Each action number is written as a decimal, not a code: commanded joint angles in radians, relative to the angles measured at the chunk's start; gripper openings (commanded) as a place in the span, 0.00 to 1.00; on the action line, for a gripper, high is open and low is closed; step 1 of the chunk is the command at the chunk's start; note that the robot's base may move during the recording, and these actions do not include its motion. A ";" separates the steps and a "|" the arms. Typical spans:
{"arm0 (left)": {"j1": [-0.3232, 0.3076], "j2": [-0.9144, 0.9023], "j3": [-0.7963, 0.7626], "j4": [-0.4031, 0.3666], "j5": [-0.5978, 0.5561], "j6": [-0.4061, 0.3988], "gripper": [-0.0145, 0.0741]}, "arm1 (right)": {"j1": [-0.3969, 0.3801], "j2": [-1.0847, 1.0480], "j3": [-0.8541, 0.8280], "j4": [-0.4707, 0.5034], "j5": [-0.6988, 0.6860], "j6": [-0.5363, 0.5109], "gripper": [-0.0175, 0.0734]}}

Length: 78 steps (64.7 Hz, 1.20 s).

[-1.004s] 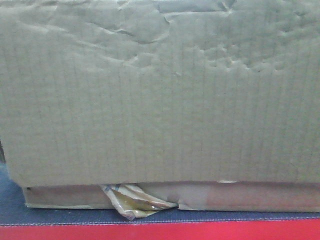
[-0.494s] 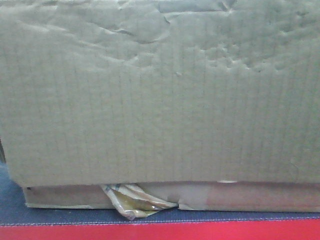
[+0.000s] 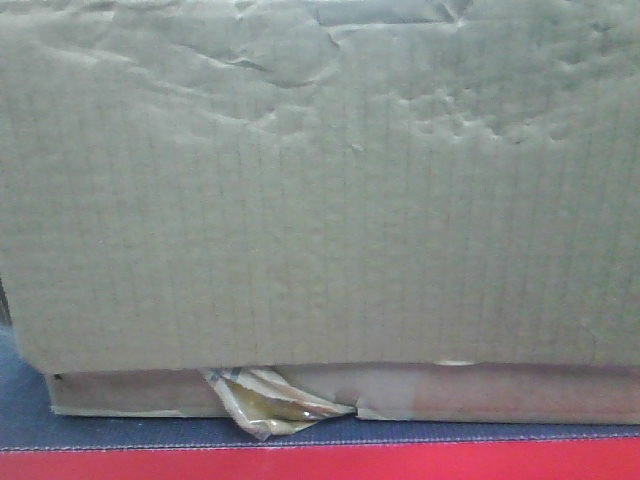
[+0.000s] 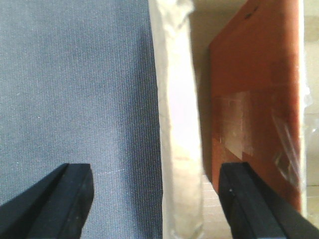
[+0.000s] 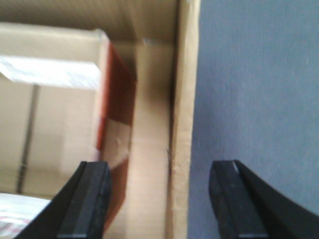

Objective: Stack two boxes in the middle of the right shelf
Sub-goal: 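Lift the stacked boxes off the table with both grippers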

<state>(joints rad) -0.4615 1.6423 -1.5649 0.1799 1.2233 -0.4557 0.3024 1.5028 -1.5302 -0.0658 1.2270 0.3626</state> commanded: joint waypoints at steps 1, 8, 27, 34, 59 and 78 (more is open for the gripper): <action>0.001 -0.016 -0.005 0.005 -0.002 0.003 0.64 | -0.002 0.022 0.019 -0.015 -0.006 0.005 0.54; 0.001 -0.016 -0.005 0.005 -0.002 0.003 0.64 | -0.002 0.041 0.019 -0.015 -0.006 0.005 0.54; 0.001 -0.016 -0.005 0.005 -0.002 0.003 0.64 | -0.002 0.049 0.024 -0.024 -0.006 -0.005 0.54; 0.001 -0.016 -0.005 0.005 -0.002 0.003 0.64 | -0.002 0.049 0.044 -0.024 -0.006 -0.010 0.54; 0.001 -0.016 -0.005 0.011 -0.002 0.003 0.64 | -0.002 0.046 0.066 -0.026 -0.006 -0.013 0.54; 0.001 -0.016 -0.005 0.006 -0.002 -0.001 0.53 | -0.002 0.046 0.068 -0.025 -0.006 -0.013 0.38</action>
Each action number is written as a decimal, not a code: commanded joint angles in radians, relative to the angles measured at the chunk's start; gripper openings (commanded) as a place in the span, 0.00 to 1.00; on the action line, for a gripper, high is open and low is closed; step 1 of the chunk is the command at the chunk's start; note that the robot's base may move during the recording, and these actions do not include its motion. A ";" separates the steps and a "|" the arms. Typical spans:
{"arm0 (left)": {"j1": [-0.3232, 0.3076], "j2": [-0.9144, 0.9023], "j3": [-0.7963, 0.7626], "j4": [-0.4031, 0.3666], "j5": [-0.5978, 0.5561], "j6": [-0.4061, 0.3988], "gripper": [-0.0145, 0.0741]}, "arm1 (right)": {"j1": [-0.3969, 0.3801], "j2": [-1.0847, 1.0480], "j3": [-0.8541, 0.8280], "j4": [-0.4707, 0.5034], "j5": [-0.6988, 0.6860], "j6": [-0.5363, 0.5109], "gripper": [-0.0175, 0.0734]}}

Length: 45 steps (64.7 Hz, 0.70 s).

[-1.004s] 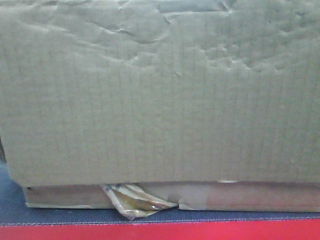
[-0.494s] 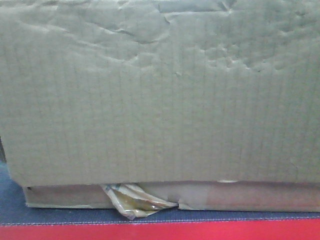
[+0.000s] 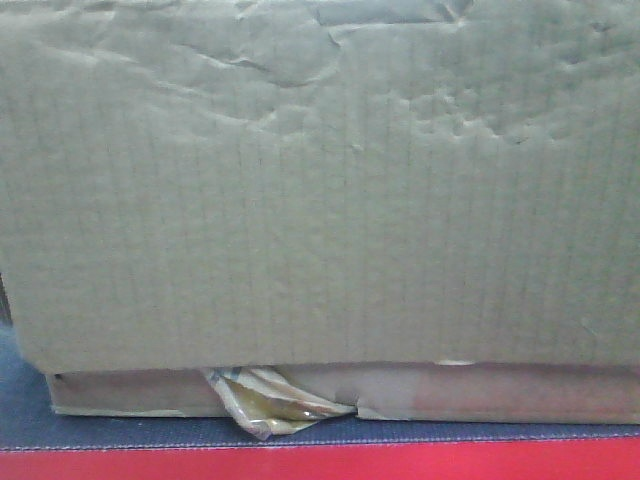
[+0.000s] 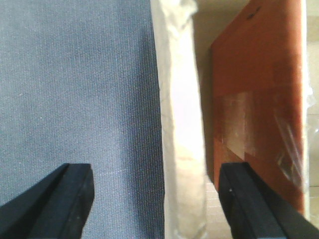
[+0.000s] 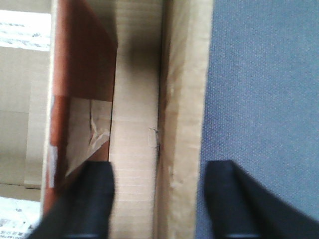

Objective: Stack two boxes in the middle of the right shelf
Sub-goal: 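Lift the stacked boxes off the table with both grippers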

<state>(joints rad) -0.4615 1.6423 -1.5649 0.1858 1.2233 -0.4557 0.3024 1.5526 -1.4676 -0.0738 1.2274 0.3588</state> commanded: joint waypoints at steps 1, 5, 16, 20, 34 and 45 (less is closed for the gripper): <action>0.001 -0.014 -0.005 -0.002 -0.002 -0.001 0.50 | -0.002 -0.004 0.005 -0.017 -0.006 -0.009 0.35; 0.001 -0.014 -0.005 -0.011 -0.002 -0.007 0.37 | -0.002 -0.004 0.005 -0.026 -0.006 -0.009 0.23; 0.001 -0.014 -0.005 -0.011 -0.002 -0.013 0.04 | -0.002 -0.004 0.005 -0.035 -0.006 -0.005 0.03; 0.001 -0.014 -0.005 -0.011 -0.002 -0.016 0.04 | 0.003 -0.004 0.005 -0.039 -0.006 0.008 0.02; -0.011 -0.050 -0.005 0.084 -0.002 -0.104 0.04 | 0.060 -0.020 -0.020 -0.168 -0.006 0.101 0.03; -0.015 -0.135 -0.014 0.159 -0.002 -0.145 0.04 | 0.081 -0.046 -0.084 -0.182 -0.006 0.130 0.03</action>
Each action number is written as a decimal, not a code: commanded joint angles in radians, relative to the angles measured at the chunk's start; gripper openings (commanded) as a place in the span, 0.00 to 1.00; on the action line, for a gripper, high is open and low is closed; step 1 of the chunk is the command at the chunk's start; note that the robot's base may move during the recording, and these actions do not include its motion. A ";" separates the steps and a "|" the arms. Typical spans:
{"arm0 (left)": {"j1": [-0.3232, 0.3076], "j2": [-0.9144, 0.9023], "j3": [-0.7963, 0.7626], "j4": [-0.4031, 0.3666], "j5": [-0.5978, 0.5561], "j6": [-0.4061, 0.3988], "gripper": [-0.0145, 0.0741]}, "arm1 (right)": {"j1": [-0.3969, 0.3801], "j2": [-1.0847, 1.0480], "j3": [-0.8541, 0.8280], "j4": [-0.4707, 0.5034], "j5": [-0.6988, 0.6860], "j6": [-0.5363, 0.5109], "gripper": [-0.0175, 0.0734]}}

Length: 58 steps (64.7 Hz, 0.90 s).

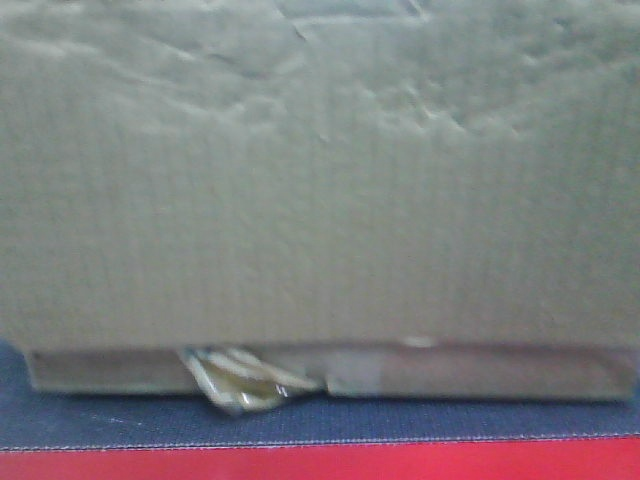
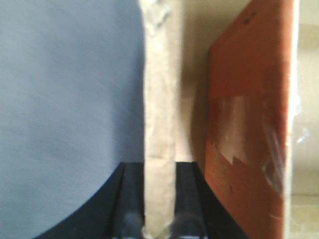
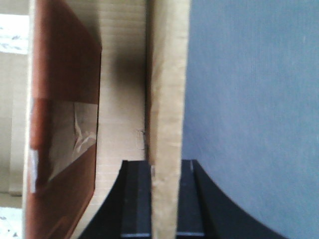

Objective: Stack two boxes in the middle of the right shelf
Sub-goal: 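Lift the stacked boxes off the table with both grippers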

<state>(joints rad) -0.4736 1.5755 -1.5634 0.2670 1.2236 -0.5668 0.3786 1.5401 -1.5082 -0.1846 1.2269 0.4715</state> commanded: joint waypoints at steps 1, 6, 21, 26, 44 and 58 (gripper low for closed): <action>-0.003 -0.075 -0.018 0.089 -0.002 -0.039 0.04 | 0.005 -0.033 -0.058 -0.071 -0.006 0.017 0.03; -0.003 -0.103 -0.049 0.153 -0.002 -0.042 0.04 | 0.005 -0.034 -0.109 -0.081 -0.006 0.017 0.03; -0.003 -0.119 -0.204 0.262 -0.002 -0.042 0.04 | 0.017 -0.034 -0.278 -0.150 -0.089 0.017 0.03; -0.003 -0.119 -0.256 0.262 -0.018 -0.042 0.04 | 0.018 -0.034 -0.322 -0.164 -0.124 0.017 0.03; -0.003 -0.119 -0.353 0.333 -0.063 -0.042 0.04 | 0.018 -0.038 -0.376 -0.222 -0.201 0.005 0.03; -0.003 -0.117 -0.353 0.330 -0.063 -0.042 0.04 | 0.018 -0.038 -0.376 -0.224 -0.248 0.005 0.03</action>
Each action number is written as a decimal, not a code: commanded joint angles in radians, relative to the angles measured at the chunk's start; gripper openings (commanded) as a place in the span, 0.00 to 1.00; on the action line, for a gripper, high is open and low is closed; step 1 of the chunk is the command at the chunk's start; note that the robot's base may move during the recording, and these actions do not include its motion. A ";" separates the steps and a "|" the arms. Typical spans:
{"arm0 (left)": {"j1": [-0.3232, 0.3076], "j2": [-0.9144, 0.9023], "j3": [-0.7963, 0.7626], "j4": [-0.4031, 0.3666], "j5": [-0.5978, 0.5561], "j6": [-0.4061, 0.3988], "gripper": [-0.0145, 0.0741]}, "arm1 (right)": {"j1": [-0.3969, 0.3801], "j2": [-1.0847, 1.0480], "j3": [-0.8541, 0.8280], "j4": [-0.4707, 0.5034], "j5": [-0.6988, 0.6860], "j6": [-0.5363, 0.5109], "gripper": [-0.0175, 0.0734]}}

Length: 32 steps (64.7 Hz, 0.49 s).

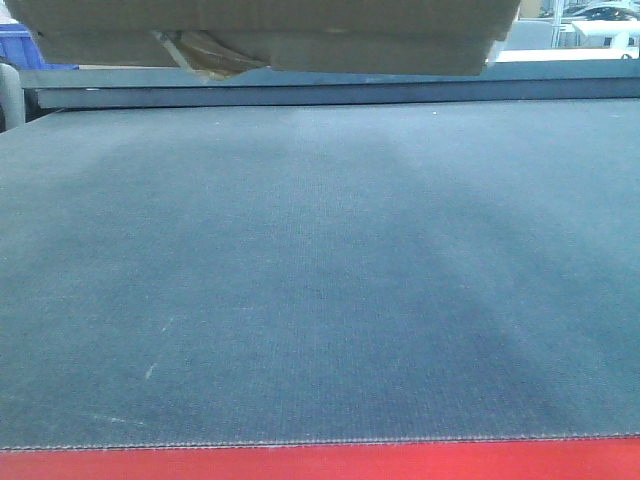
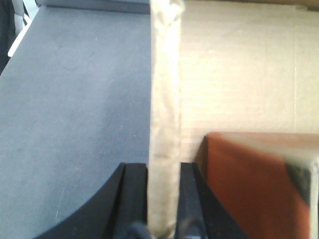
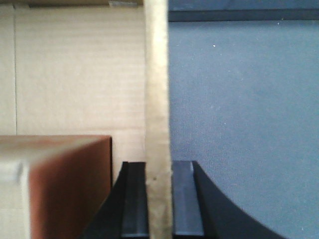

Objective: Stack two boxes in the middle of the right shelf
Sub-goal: 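Lift the stacked boxes off the table with both grippers, then hold the boxes with both grippers while driving to the steel shelf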

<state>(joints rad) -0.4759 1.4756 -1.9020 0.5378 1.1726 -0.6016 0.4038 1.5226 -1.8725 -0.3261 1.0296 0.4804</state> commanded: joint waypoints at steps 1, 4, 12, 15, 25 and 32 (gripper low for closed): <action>-0.001 -0.017 -0.014 0.060 -0.012 -0.008 0.04 | -0.007 -0.020 -0.012 -0.082 -0.056 -0.004 0.03; -0.001 -0.017 -0.014 0.060 -0.012 -0.008 0.04 | -0.007 -0.020 -0.012 -0.082 -0.064 -0.004 0.03; -0.001 -0.017 -0.014 0.060 -0.012 -0.008 0.04 | -0.007 -0.020 -0.012 -0.082 -0.068 -0.004 0.03; -0.001 -0.017 -0.014 0.060 -0.012 -0.008 0.04 | -0.007 -0.020 -0.012 -0.082 -0.068 -0.004 0.03; -0.001 -0.017 -0.014 0.060 -0.012 -0.008 0.04 | -0.007 -0.020 -0.012 -0.082 -0.072 -0.004 0.03; -0.001 -0.017 -0.014 0.060 -0.012 -0.008 0.04 | -0.007 -0.020 -0.012 -0.082 -0.072 -0.004 0.03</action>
<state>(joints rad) -0.4759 1.4756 -1.9020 0.5438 1.1683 -0.6016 0.4038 1.5226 -1.8725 -0.3363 0.9980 0.4804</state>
